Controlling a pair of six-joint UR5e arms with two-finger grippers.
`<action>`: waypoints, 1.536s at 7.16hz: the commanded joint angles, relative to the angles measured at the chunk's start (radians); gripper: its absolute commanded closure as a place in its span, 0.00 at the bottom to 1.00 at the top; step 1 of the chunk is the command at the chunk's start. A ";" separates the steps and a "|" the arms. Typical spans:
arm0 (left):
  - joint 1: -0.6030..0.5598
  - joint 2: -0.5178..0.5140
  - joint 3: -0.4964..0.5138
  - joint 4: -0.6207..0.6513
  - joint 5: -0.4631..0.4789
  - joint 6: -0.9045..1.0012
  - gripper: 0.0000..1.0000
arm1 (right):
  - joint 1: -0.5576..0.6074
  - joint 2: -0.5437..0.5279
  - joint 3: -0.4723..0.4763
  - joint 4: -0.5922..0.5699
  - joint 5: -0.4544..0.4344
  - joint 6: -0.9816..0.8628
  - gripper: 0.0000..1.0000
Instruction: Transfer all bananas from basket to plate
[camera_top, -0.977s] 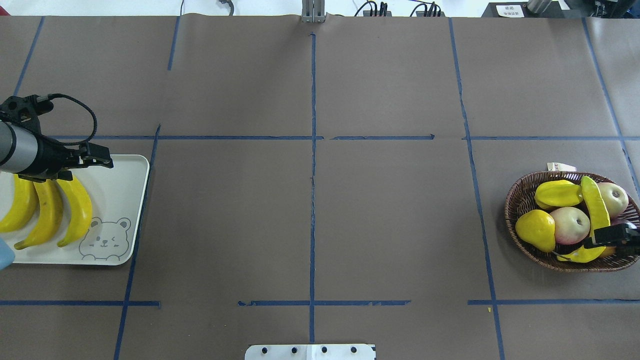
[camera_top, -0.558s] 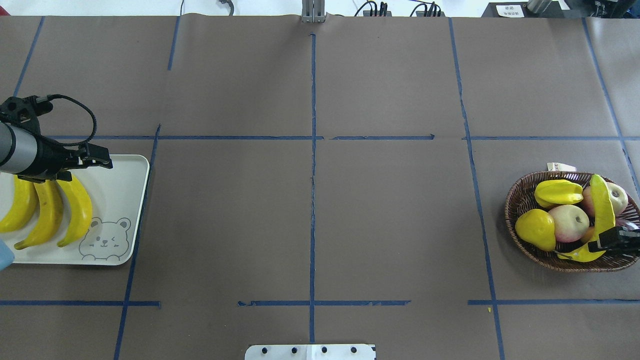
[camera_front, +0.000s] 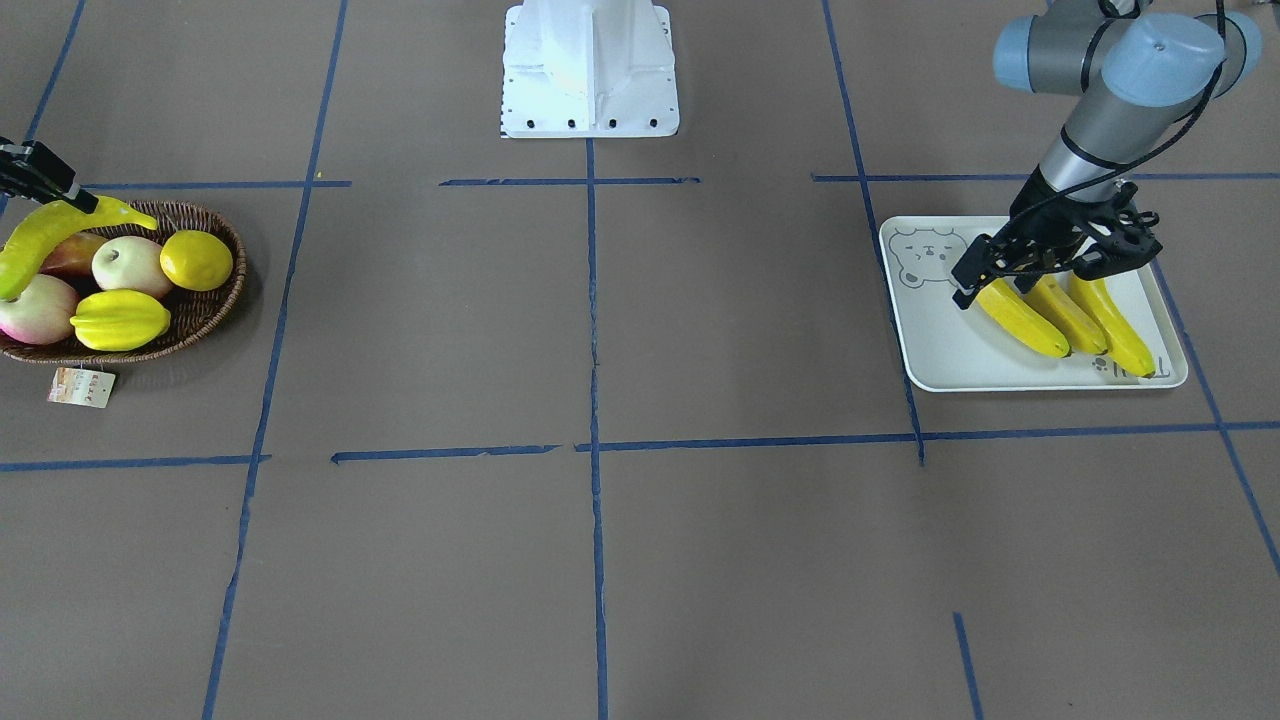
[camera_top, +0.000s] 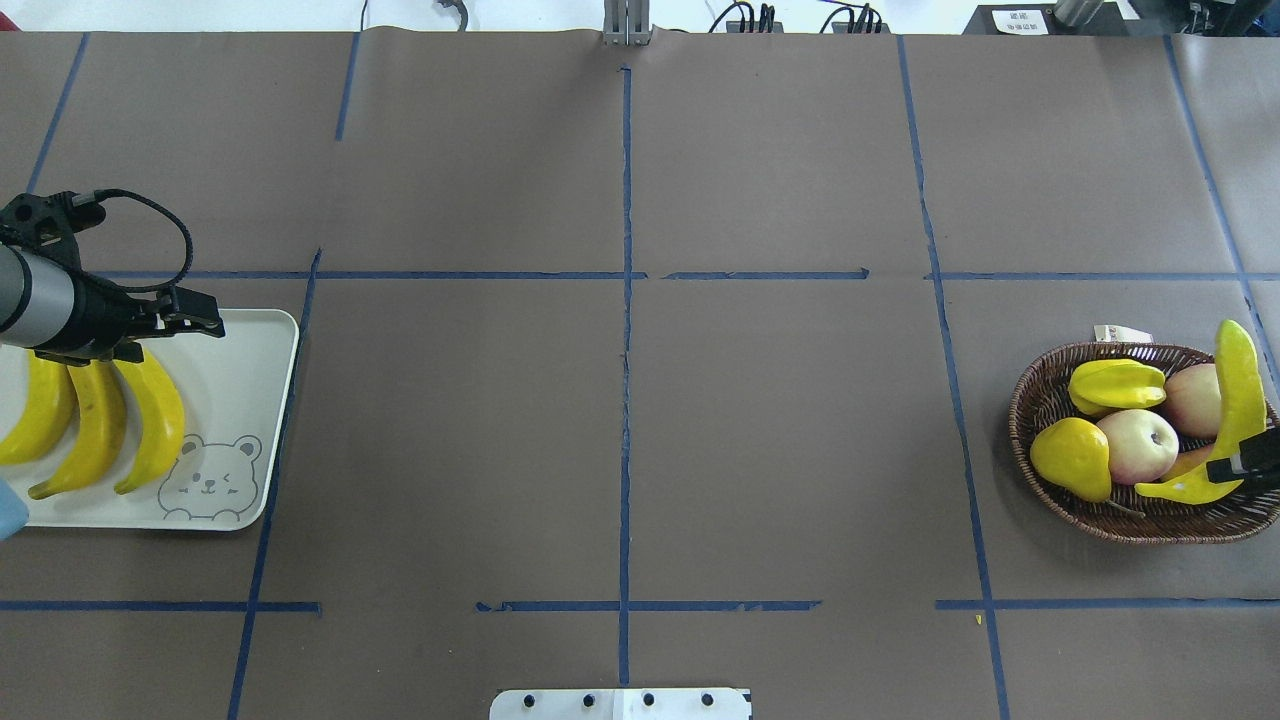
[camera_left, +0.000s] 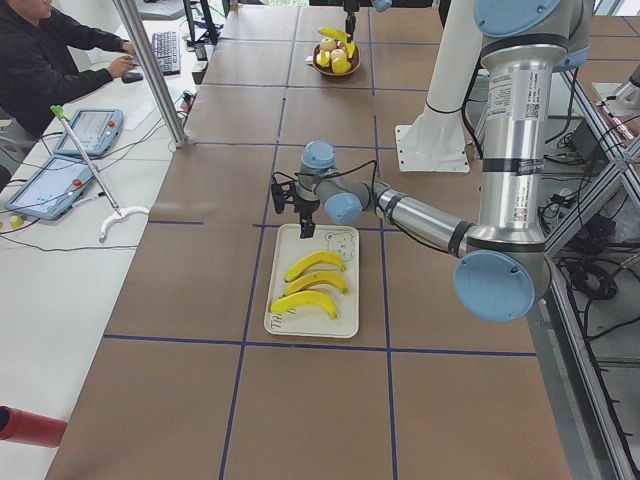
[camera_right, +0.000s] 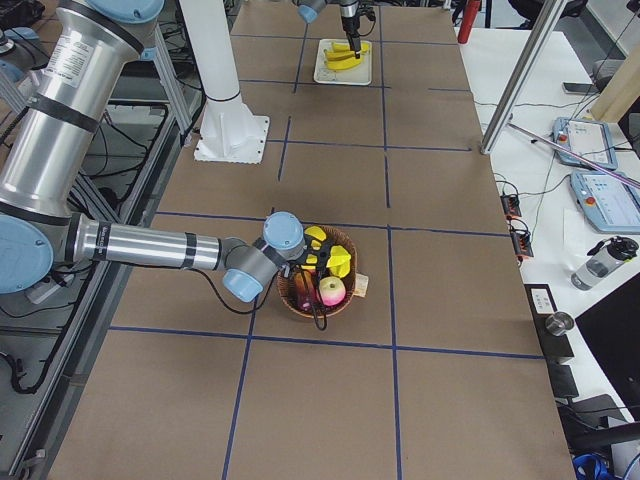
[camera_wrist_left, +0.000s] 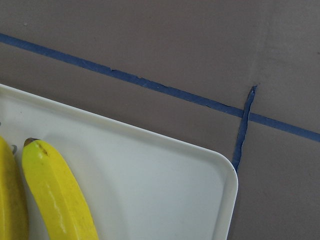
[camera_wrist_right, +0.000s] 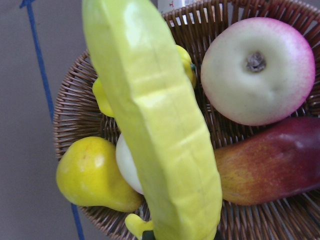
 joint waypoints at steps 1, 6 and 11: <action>0.000 -0.003 -0.001 0.000 -0.001 0.000 0.00 | 0.070 -0.003 0.076 -0.004 0.105 -0.002 1.00; 0.023 -0.177 -0.004 -0.023 -0.009 -0.142 0.00 | -0.149 0.304 0.175 -0.184 -0.038 0.015 1.00; 0.101 -0.275 0.015 -0.273 -0.006 -0.319 0.01 | -0.336 0.732 0.262 -0.812 -0.244 0.020 0.99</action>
